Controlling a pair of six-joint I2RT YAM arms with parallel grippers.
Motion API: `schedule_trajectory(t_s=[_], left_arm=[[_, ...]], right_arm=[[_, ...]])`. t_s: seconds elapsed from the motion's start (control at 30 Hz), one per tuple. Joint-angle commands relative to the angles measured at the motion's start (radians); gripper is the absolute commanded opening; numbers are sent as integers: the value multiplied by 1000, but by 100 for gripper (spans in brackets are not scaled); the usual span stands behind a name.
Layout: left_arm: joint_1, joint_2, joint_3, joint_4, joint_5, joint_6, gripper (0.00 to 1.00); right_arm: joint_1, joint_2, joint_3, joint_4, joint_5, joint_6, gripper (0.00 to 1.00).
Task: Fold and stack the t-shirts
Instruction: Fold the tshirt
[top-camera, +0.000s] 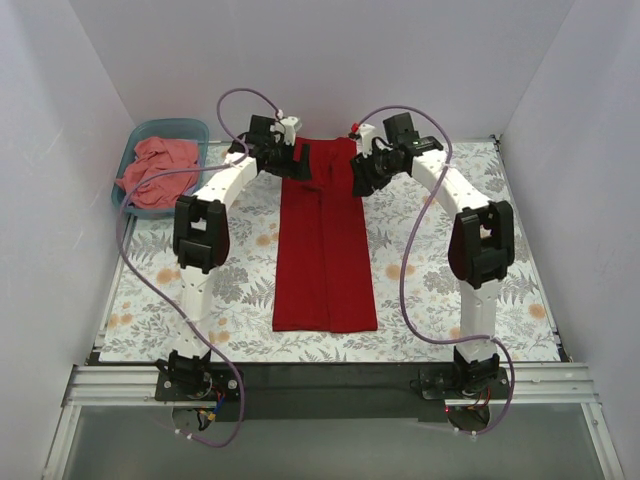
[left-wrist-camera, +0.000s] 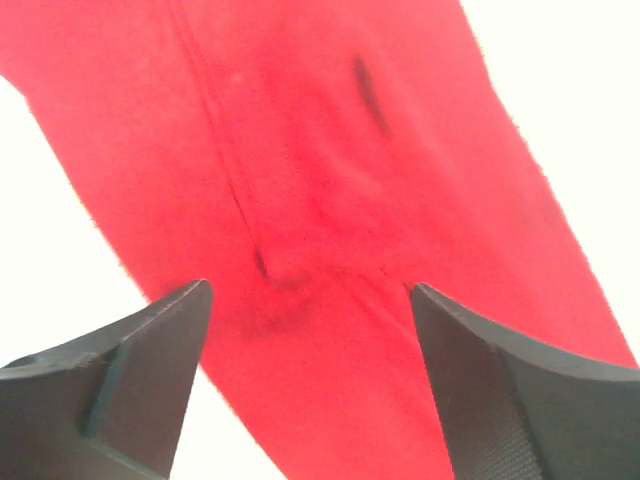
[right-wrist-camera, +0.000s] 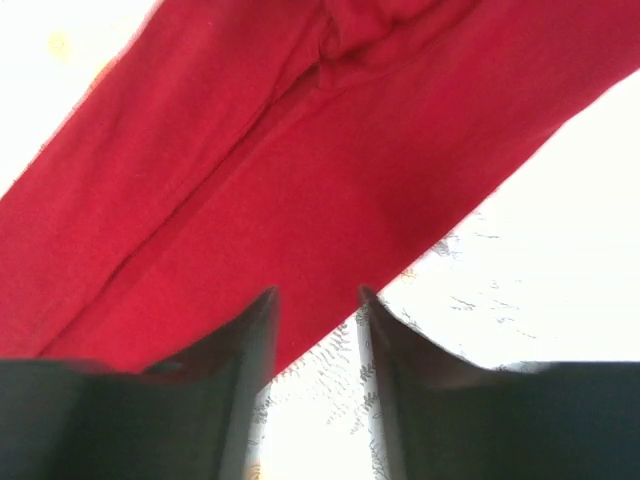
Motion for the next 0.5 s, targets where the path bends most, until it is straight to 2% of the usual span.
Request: schedule_trajectory(t_s=[0.0, 0.07, 0.1, 0.2, 0.3, 0.37, 0.43, 0.47], left_arm=[[29, -317, -62, 76, 98, -17, 84], [35, -391, -124, 78, 123, -23, 85], [35, -467, -157, 96, 129, -20, 85], [33, -577, -311, 165, 169, 65, 85], [32, -696, -436, 159, 192, 110, 86], [32, -802, -568, 110, 333, 198, 87], [23, -890, -692, 90, 399, 307, 88], [16, -977, -827, 63, 435, 357, 88]], right_arm=[[-1, -207, 22, 47, 12, -128, 62], [1, -289, 10, 63, 15, -180, 76], [-1, -313, 4, 93, 20, -191, 98], [1, -413, -54, 147, 3, -227, 98], [1, -506, -158, 198, -41, -283, 98], [10, -579, -217, 166, -87, -334, 98], [56, -664, -338, 133, -90, -429, 98], [77, -697, -395, 92, -68, -470, 98]])
